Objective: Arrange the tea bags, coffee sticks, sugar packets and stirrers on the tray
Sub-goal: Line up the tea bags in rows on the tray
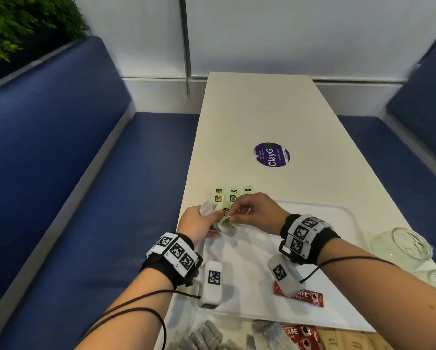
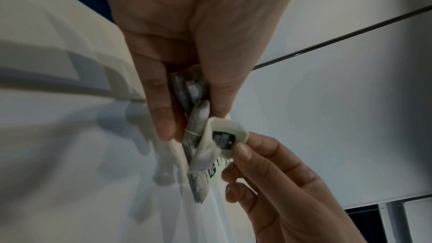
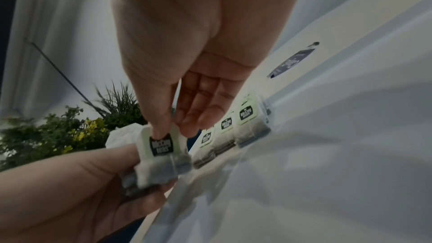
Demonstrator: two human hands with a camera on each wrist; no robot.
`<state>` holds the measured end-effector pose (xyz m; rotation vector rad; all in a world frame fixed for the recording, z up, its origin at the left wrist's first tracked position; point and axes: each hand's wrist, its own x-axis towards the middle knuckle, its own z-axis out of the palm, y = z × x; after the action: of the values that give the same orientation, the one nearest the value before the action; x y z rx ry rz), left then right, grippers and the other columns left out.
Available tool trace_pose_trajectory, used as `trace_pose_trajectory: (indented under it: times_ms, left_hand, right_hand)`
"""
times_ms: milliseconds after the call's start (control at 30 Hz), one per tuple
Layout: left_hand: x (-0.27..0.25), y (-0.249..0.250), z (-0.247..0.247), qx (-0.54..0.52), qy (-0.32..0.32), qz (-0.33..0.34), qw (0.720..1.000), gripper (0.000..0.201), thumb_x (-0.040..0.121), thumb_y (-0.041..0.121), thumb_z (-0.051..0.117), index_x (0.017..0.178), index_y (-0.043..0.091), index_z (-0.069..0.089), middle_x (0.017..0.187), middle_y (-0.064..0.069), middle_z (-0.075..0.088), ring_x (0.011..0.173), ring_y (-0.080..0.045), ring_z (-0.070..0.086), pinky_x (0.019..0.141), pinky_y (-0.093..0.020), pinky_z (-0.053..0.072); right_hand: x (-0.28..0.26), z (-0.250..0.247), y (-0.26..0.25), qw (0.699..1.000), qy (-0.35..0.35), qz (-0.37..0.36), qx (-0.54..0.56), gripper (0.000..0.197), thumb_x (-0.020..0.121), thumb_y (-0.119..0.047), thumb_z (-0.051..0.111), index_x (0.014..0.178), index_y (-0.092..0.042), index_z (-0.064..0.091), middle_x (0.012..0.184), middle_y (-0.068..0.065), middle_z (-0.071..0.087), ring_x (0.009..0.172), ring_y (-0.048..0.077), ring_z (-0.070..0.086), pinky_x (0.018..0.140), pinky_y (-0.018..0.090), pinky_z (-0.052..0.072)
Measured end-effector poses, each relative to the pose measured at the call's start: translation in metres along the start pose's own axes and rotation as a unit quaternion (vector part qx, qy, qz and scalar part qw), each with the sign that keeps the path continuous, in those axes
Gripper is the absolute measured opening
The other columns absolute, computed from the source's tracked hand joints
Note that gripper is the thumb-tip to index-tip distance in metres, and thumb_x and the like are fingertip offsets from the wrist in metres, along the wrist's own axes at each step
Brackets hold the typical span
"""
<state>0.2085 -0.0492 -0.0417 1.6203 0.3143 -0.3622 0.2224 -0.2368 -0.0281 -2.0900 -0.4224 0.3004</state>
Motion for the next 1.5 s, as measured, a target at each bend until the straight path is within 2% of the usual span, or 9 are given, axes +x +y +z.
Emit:
trace_pose_trajectory:
  times_ms: [100,200,400,567,700,867,1100,1300,1500]
  left_hand:
    - [0.002,-0.002,-0.002,0.010,0.026,0.005,1.000,0.015,0.088,0.016,0.072,0.090,0.001,0.068,0.079,-0.015,0.071,0.065,-0.026,0.071,0.063,-0.037,0.062]
    - [0.003,-0.005,-0.004,-0.004,0.048,0.001,0.999,0.013,0.088,0.013,0.072,0.084,0.002,0.066,0.077,-0.015,0.068,0.064,-0.027,0.068,0.068,-0.043,0.062]
    - [0.006,0.000,-0.008,-0.017,0.083,0.017,0.996,0.011,0.089,0.019,0.070,0.087,0.009,0.066,0.084,-0.018,0.069,0.070,-0.028,0.068,0.073,-0.046,0.061]
    - [0.005,0.001,-0.007,-0.020,0.074,0.023,0.997,0.009,0.088,0.016,0.070,0.082,0.012,0.065,0.081,-0.012,0.067,0.068,-0.025,0.067,0.070,-0.042,0.060]
    - [0.005,0.002,-0.009,-0.039,0.073,0.008,0.997,0.010,0.086,0.013,0.073,0.084,0.011,0.063,0.076,-0.011,0.065,0.062,-0.023,0.066,0.070,-0.042,0.059]
    - [0.004,0.000,-0.013,-0.037,0.066,0.003,0.997,0.010,0.086,0.012,0.074,0.088,0.011,0.064,0.071,-0.008,0.067,0.055,-0.018,0.067,0.059,-0.033,0.059]
    - [-0.004,0.005,-0.011,-0.046,0.014,0.007,0.999,0.017,0.087,0.010,0.072,0.102,0.003,0.066,0.075,-0.006,0.068,0.052,-0.012,0.067,0.055,-0.027,0.060]
    - [-0.012,0.010,-0.007,-0.046,-0.020,0.007,0.999,0.022,0.089,0.010,0.071,0.108,-0.001,0.067,0.080,-0.011,0.068,0.059,-0.016,0.068,0.058,-0.028,0.060]
    - [-0.011,0.005,-0.020,-0.070,-0.007,-0.024,0.997,0.015,0.090,0.010,0.068,0.103,0.004,0.063,0.082,-0.012,0.067,0.057,-0.019,0.067,0.057,-0.032,0.060]
  right_hand:
    - [0.000,-0.002,0.001,0.996,0.012,0.003,0.083,0.005,0.085,-0.011,0.073,0.084,-0.016,0.070,0.080,-0.002,0.070,0.073,0.013,0.060,0.069,0.024,0.050]
    - [0.000,-0.006,0.002,0.983,0.040,0.017,0.176,0.005,0.091,-0.006,0.064,0.089,-0.010,0.062,0.079,0.008,0.065,0.071,0.020,0.061,0.062,0.025,0.050]
    - [0.001,-0.006,0.014,0.992,-0.024,0.122,0.013,0.004,0.090,-0.008,0.065,0.094,-0.008,0.064,0.079,0.010,0.068,0.061,0.014,0.061,0.057,0.025,0.051]
    - [0.012,0.000,0.015,0.986,0.085,0.124,-0.066,0.003,0.085,-0.015,0.072,0.085,-0.017,0.070,0.079,-0.001,0.065,0.059,0.005,0.054,0.048,0.014,0.044]
    - [0.025,0.001,0.010,0.983,0.106,0.124,-0.089,0.005,0.084,-0.015,0.072,0.089,-0.014,0.073,0.081,0.000,0.068,0.065,0.007,0.055,0.054,0.008,0.042]
    - [0.037,-0.004,0.004,0.981,0.108,0.123,-0.108,0.005,0.083,-0.012,0.072,0.088,-0.012,0.072,0.072,-0.008,0.061,0.063,0.006,0.052,0.068,0.024,0.042]
    - [0.030,-0.006,-0.006,0.983,0.136,0.081,-0.090,0.022,0.083,-0.030,0.073,0.103,-0.020,0.070,0.096,-0.006,0.061,0.078,0.006,0.054,0.072,0.019,0.041]
    - [0.027,0.005,-0.021,0.993,0.023,0.087,-0.073,0.014,0.088,-0.025,0.069,0.098,-0.016,0.073,0.087,0.000,0.070,0.072,0.008,0.061,0.070,0.018,0.046]
    - [0.022,0.013,-0.018,0.988,0.004,0.118,-0.102,0.012,0.088,-0.018,0.069,0.088,-0.007,0.073,0.065,-0.003,0.064,0.055,0.008,0.058,0.057,0.024,0.051]
